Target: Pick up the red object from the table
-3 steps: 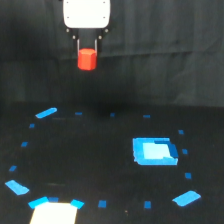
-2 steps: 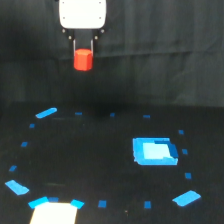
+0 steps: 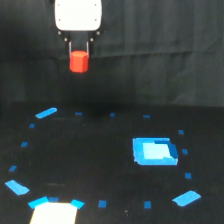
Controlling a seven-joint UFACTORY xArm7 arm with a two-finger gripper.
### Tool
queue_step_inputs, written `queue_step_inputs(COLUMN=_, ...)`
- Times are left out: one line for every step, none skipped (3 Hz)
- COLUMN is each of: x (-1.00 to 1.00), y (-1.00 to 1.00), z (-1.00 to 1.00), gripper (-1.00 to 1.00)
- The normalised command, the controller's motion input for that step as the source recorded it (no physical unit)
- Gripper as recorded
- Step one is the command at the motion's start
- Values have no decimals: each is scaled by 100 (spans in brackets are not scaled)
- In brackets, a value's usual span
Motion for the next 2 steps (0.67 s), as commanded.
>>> queue_step_inputs(x=1, y=38, z=30, gripper=-100)
queue_step_inputs(x=-4, y=6, z=-16, gripper=-100)
